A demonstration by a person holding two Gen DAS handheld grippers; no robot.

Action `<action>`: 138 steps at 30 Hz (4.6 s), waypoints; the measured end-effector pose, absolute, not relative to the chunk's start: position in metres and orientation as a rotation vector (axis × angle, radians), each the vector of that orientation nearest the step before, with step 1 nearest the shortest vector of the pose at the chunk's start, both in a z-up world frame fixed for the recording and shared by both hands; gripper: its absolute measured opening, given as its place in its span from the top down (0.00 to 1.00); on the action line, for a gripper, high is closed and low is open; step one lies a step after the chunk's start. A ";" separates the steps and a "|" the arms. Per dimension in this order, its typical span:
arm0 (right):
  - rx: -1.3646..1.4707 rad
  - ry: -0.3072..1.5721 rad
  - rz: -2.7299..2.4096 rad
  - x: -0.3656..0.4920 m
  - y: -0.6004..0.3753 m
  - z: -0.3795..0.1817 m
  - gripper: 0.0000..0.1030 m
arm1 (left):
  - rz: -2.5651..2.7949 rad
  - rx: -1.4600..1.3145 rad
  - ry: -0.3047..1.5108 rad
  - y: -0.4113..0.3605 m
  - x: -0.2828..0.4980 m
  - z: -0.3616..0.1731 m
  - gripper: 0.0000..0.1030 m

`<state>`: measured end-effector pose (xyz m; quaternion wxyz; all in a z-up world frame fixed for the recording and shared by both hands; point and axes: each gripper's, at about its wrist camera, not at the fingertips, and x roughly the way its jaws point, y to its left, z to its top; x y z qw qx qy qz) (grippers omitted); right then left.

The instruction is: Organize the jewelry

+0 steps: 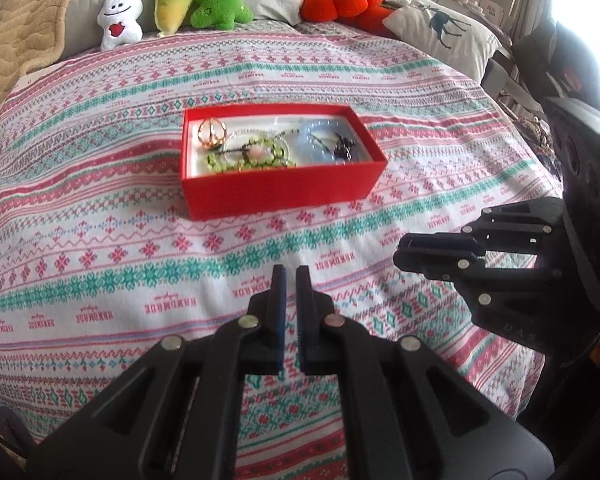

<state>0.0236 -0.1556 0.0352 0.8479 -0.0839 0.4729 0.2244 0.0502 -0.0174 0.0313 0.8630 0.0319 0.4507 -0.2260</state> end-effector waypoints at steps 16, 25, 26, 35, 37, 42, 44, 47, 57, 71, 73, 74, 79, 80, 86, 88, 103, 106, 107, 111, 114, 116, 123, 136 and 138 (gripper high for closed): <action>-0.100 0.944 0.351 0.082 -0.165 0.050 0.94 | -0.429 -0.030 0.878 -0.029 0.110 0.039 0.95; -0.051 0.959 0.317 0.103 -0.174 0.042 0.94 | -0.427 -0.056 0.865 -0.037 0.134 0.029 0.95; -0.048 0.962 0.315 0.105 -0.175 0.041 0.94 | -0.427 -0.059 0.865 -0.037 0.136 0.029 0.95; -0.042 0.966 0.309 0.114 -0.176 0.037 0.94 | -0.419 -0.035 0.870 -0.039 0.135 0.029 0.63; -0.037 0.964 0.307 0.116 -0.176 0.037 0.94 | -0.411 -0.029 0.867 -0.036 0.134 0.031 0.58; -0.018 0.970 0.293 0.123 -0.179 0.034 0.94 | -0.412 -0.040 0.854 -0.026 0.131 0.037 0.45; -0.016 0.972 0.292 0.124 -0.178 0.033 0.94 | -0.417 -0.056 0.852 -0.022 0.131 0.038 0.42; -0.017 0.971 0.295 0.125 -0.175 0.033 0.94 | -0.425 -0.107 0.860 -0.015 0.134 0.039 0.37; -0.004 0.970 0.306 0.127 -0.170 0.034 0.94 | -0.477 -0.304 0.901 0.001 0.139 0.042 0.21; 0.015 0.969 0.304 0.126 -0.173 0.039 0.80 | -0.446 -0.333 0.953 0.009 0.139 0.037 0.17; 0.020 0.966 0.305 0.124 -0.176 0.042 0.75 | -0.432 -0.323 0.955 0.012 0.137 0.038 0.17; 0.018 0.962 0.304 0.123 -0.177 0.045 0.69 | -0.425 -0.316 0.958 0.013 0.137 0.038 0.17; 0.021 0.932 0.301 0.109 -0.185 0.057 0.40 | -0.353 -0.258 0.974 0.022 0.130 0.041 0.17; 0.017 0.935 0.300 0.107 -0.187 0.059 0.40 | -0.341 -0.248 0.978 0.024 0.128 0.041 0.17; -0.005 0.953 0.297 0.085 -0.193 0.065 0.39 | -0.275 -0.147 1.012 0.027 0.108 0.038 0.17; -0.010 0.962 0.300 0.076 -0.195 0.064 0.39 | -0.279 -0.105 1.024 0.026 0.095 0.034 0.17; -0.051 1.033 0.304 0.046 -0.205 0.050 0.38 | -0.445 -0.086 1.165 0.018 0.063 -0.016 0.64; -0.042 1.035 0.298 0.047 -0.207 0.050 0.38 | -0.410 -0.052 1.198 0.010 0.065 -0.024 0.65; -0.039 1.035 0.298 0.047 -0.208 0.050 0.38 | -0.400 -0.042 1.206 0.008 0.065 -0.026 0.65; -0.033 1.038 0.291 0.048 -0.210 0.049 0.38 | -0.361 0.012 1.220 0.001 0.064 -0.029 0.78; -0.024 1.045 0.287 0.048 -0.211 0.048 0.38 | -0.333 0.018 1.236 0.003 0.067 -0.031 0.92; -0.023 1.046 0.285 0.049 -0.212 0.047 0.38 | -0.340 -0.009 1.245 0.005 0.067 -0.030 0.93; -0.008 1.039 0.283 0.049 -0.212 0.051 0.38 | -0.383 -0.050 1.200 0.007 0.064 -0.011 0.94; 0.007 1.033 0.274 0.052 -0.215 0.054 0.38 | -0.436 -0.140 1.014 -0.016 0.110 0.044 0.94; 0.007 1.037 0.271 0.053 -0.215 0.052 0.38 | -0.428 -0.151 1.004 -0.021 0.124 0.042 0.94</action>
